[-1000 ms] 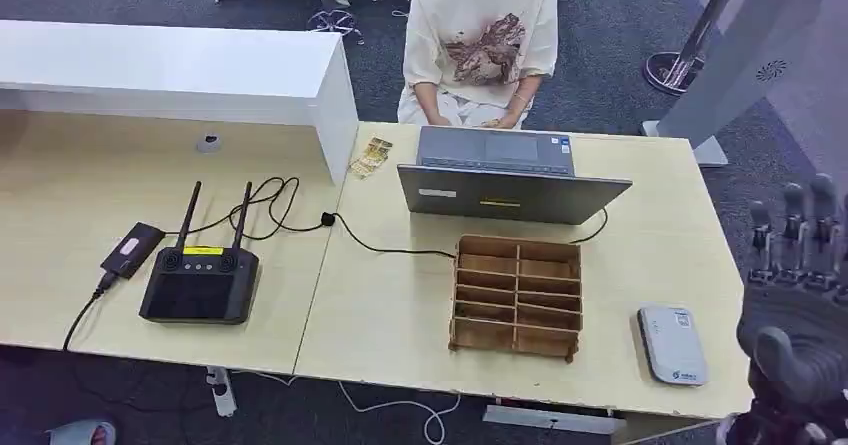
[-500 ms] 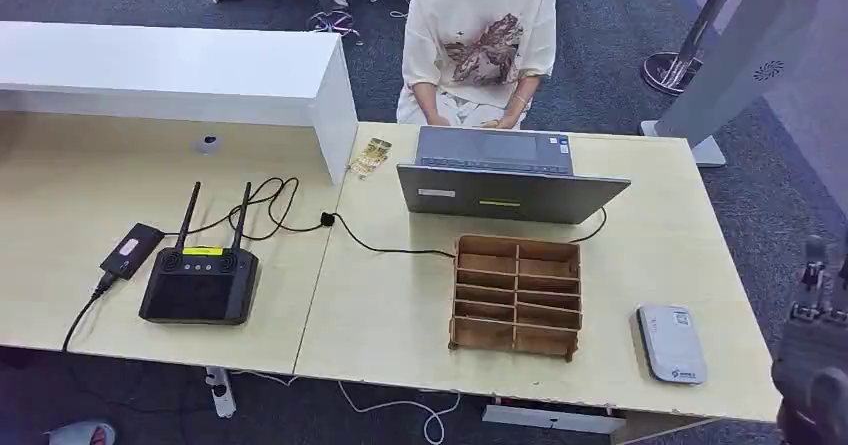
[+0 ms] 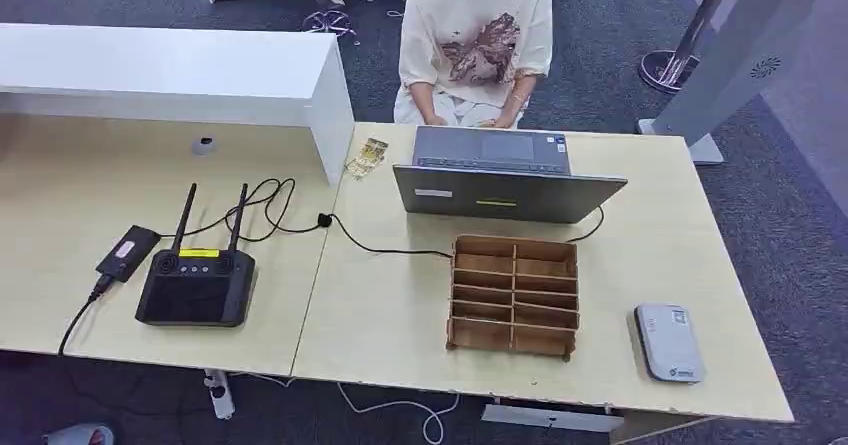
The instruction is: Pass the card to the sensor for recognition and then transmit it.
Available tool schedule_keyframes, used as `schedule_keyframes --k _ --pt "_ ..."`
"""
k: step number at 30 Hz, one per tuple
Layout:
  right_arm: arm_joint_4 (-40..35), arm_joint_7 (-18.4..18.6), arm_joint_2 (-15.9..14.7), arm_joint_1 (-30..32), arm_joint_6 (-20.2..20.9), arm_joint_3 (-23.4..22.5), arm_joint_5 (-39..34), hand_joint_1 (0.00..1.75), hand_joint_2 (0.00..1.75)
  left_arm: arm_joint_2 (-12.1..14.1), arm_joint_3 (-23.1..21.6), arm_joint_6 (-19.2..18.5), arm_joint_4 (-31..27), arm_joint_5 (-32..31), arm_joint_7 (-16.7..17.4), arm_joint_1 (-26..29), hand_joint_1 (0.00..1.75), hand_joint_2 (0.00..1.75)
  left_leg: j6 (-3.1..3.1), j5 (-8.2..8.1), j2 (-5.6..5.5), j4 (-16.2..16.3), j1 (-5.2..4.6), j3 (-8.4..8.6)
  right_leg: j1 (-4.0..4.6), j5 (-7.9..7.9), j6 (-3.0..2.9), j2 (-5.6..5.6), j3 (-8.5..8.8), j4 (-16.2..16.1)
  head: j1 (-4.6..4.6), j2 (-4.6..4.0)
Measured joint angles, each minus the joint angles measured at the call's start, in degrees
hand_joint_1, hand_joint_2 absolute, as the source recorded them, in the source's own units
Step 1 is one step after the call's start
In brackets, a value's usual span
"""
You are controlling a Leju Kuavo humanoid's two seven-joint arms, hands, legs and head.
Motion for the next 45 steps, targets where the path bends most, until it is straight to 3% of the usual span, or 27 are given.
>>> schedule_keyframes --k 1,2,3,4,6,7,8,9,10,12,13,17,19,23,38,45 --pt "-1.4 1.8 0.0 0.0 -4.2 0.2 20.2 0.00 1.75 0.0 -0.3 -0.1 0.0 -0.3 0.0 0.0 0.00 0.00 0.00 -0.01 0.00 0.0 0.04 0.02 0.03 -0.06 -0.01 0.00 0.04 0.0 0.02 0.00" --pt "-1.9 4.5 -0.1 0.4 -4.3 1.0 42.3 0.00 1.75 0.0 -0.5 -0.2 0.0 -0.6 0.0 0.0 0.00 0.00 -0.03 -0.02 0.05 0.0 0.09 0.10 0.08 -0.06 -0.01 0.02 0.09 0.0 -0.02 0.00" --pt "-1.4 7.6 -0.8 1.2 -1.8 3.0 63.3 0.00 1.75 0.0 -0.4 -0.3 -0.1 -0.5 0.1 -0.1 0.00 0.00 -0.04 -0.01 0.13 0.0 0.12 0.23 0.11 -0.10 0.01 0.07 0.04 0.0 0.09 0.00" --pt "-0.2 11.6 -1.9 2.7 3.7 6.5 66.2 0.00 1.75 0.0 -0.4 -0.5 -0.1 -0.3 0.3 -0.2 0.00 0.00 -0.02 0.02 -0.05 0.0 0.11 0.13 0.08 -0.15 0.07 -0.12 0.05 -0.1 -0.13 0.00" --pt "1.2 19.4 -2.6 2.4 20.3 10.6 65.7 0.00 1.75 0.0 -0.3 -0.9 -0.2 0.0 0.6 -0.2 0.00 0.00 0.11 0.20 -0.07 0.0 0.04 0.12 -0.07 -0.02 0.06 -0.22 -0.06 0.0 0.11 0.00" --pt "1.0 18.5 -1.7 1.5 27.0 10.4 65.4 0.00 1.75 0.0 -0.3 -0.9 -0.2 0.1 0.6 -0.2 0.00 0.00 0.11 0.20 0.01 0.0 0.00 0.12 -0.12 0.07 0.02 -0.08 0.02 0.0 0.22 0.00" --pt "0.5 15.4 -1.4 1.8 30.8 10.5 65.0 0.00 1.75 0.0 -0.3 -0.8 -0.2 0.3 0.6 -0.2 0.00 0.00 0.11 0.19 0.03 0.0 -0.03 0.12 -0.15 0.09 0.06 -0.04 0.07 0.0 0.15 0.00" --pt "0.0 13.0 -1.4 2.8 30.9 12.0 64.5 0.00 1.75 0.0 -0.3 -0.8 -0.2 0.6 0.6 -0.2 0.00 0.00 0.12 0.19 -0.01 0.0 -0.03 0.11 -0.15 0.08 0.07 -0.09 0.08 0.0 0.20 0.00" --pt "-0.2 13.0 -1.9 3.5 28.5 14.5 62.9 0.00 1.75 0.0 -0.3 -0.8 -0.2 0.8 0.6 -0.2 0.00 0.00 0.12 0.19 0.00 0.0 -0.03 0.10 -0.15 0.08 0.07 -0.08 0.05 0.0 0.20 0.00" --pt "-0.2 13.8 -2.7 3.5 20.8 18.7 53.6 0.00 1.75 0.0 -0.2 -0.8 -0.2 1.0 0.6 -0.2 0.00 0.00 0.12 0.19 0.03 0.0 -0.19 0.12 -0.18 0.07 0.08 -0.03 0.00 0.0 0.15 0.00" --pt "-0.3 13.9 -2.9 3.4 19.1 19.6 46.2 0.00 1.75 0.0 -0.2 -0.8 -0.2 1.1 0.5 -0.2 0.00 0.00 0.12 0.19 0.00 0.0 -0.18 0.12 -0.18 0.02 0.14 -0.06 0.02 0.0 0.18 0.00" --pt "0.0 13.6 -3.7 4.0 18.8 22.3 -0.7 0.00 1.75 0.0 -0.1 -0.9 -0.2 1.2 0.5 -0.2 0.00 0.00 0.14 0.16 -0.06 0.0 -0.20 0.07 -0.20 -0.03 0.17 -0.13 0.07 0.0 0.20 0.00" --pt "0.1 13.2 -3.9 4.2 19.7 23.1 -11.8 0.00 1.75 0.0 0.0 -0.9 -0.2 1.2 0.5 -0.2 0.00 0.00 0.15 0.14 -0.05 0.0 -0.24 0.09 -0.23 -0.03 0.17 -0.11 0.06 0.0 0.18 0.00" --pt "0.3 12.1 -3.9 4.5 24.9 23.2 -6.7 0.00 1.75 0.0 0.0 -0.9 -0.2 1.4 0.5 -0.2 0.00 0.00 0.17 0.13 -0.05 0.0 -0.24 0.10 -0.22 -0.03 0.17 -0.13 0.06 0.0 0.17 0.00" --pt "1.8 11.7 -3.9 4.5 40.6 20.0 -18.3 0.00 1.75 0.0 0.1 -0.9 -0.2 2.2 0.5 -0.2 0.00 0.00 0.18 0.13 -0.06 0.0 -0.25 0.09 -0.23 -0.03 0.17 -0.15 0.05 0.0 0.18 0.00" --pt "2.1 11.8 -3.8 4.5 41.7 19.2 -19.2 0.00 1.75 0.0 0.1 -1.0 -0.2 2.2 0.5 -0.2 0.00 0.00 0.18 0.13 -0.06 0.0 -0.25 0.09 -0.23 -0.03 0.17 -0.15 0.05 0.0 0.18 0.00"
